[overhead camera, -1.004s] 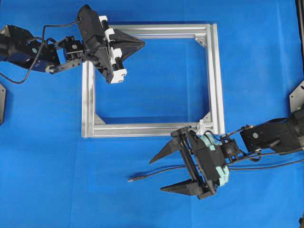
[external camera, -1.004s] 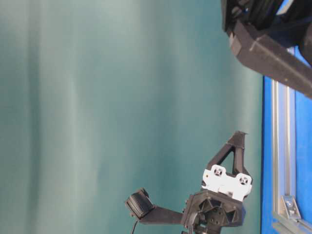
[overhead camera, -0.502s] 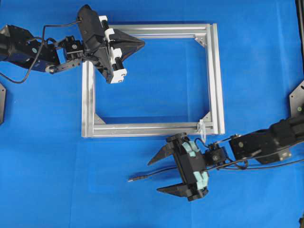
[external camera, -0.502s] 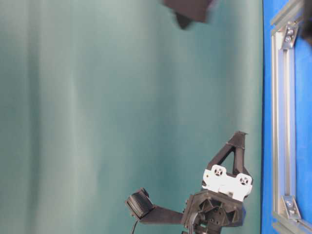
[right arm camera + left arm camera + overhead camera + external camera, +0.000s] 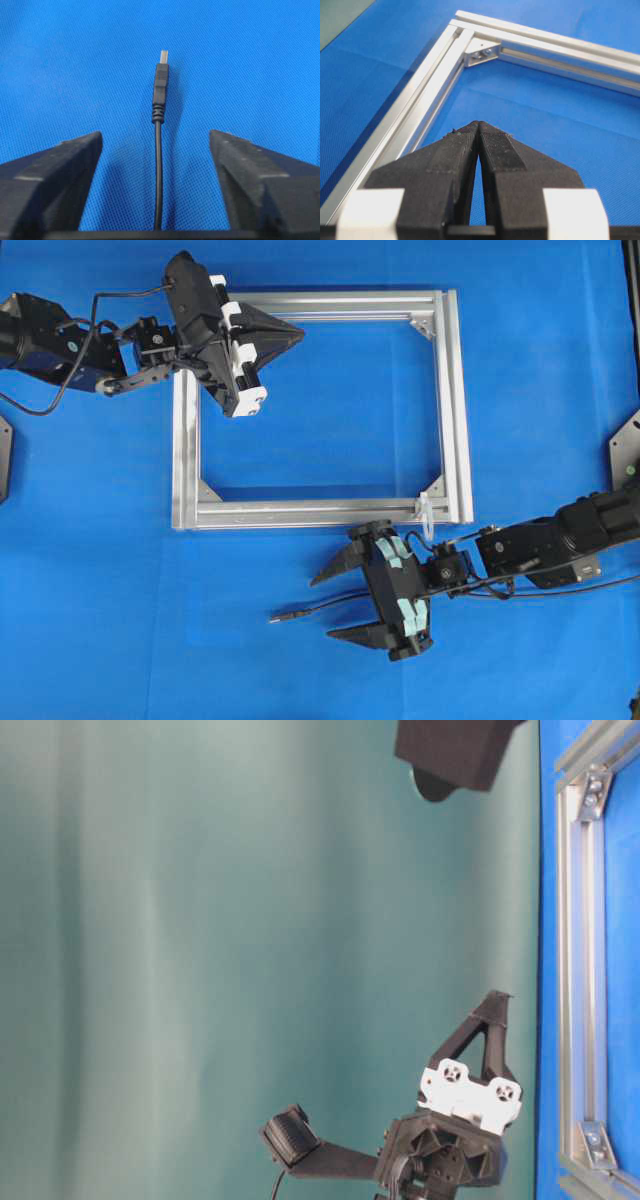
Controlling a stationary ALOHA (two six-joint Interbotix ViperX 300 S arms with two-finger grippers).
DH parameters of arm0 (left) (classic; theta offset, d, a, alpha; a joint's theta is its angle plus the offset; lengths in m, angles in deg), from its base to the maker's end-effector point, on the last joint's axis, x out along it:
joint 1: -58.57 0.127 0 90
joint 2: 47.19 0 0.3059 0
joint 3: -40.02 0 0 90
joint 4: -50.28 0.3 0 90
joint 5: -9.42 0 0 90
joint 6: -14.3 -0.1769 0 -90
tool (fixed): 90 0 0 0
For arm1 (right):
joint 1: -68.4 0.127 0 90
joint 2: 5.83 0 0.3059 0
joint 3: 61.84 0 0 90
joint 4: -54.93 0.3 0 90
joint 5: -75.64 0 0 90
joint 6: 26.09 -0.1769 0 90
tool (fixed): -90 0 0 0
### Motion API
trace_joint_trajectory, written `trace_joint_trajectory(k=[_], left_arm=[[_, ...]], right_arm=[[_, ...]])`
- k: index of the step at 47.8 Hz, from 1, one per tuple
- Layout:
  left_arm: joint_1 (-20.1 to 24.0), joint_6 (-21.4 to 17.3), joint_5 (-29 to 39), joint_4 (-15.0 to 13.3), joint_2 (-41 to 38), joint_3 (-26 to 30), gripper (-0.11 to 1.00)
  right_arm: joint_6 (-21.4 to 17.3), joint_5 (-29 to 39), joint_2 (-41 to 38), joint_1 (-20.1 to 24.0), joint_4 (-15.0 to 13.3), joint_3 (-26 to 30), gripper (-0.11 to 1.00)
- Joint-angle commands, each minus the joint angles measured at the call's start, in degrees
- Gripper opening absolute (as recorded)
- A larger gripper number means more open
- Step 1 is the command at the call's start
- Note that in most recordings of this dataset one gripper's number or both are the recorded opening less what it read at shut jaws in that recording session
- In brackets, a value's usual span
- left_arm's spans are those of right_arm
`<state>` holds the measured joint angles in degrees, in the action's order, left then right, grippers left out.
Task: Insert the wire through the string loop located on the right side.
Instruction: 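Close the right gripper on the cable just behind the USB plug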
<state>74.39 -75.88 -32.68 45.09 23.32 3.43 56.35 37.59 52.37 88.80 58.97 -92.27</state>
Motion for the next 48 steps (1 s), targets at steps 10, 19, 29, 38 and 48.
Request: trace_joint_trajectory(k=[10,19,29,38,48], left_arm=[[-0.09,-0.09,-0.26,0.18,1.76,0.53,0.00],[-0.09,-0.09,-0.26,0.18,1.67,0.53,0.00],[-0.09,0.00,-0.26,0.18,1.76,0.44,0.00],[-0.18,0.00,-0.26,0.18,1.76,0.53,0.00],[-0.26,0.00,-0.26,0.18,1.76,0.53,0.00]], right_arm=[[0.00,2.55,0.88,0.26,0.09,0.97,0.08],[0.00,2.02,0.88,0.26,0.09,0.97,-0.04],[0.00,2.02,1.14,0.26,0.09,1.05,-0.04],[0.00,2.99,4.13,0.44,0.09,0.70,-0.04],[0.35,7.29,9.67,0.53,0.09,0.44,-0.04]])
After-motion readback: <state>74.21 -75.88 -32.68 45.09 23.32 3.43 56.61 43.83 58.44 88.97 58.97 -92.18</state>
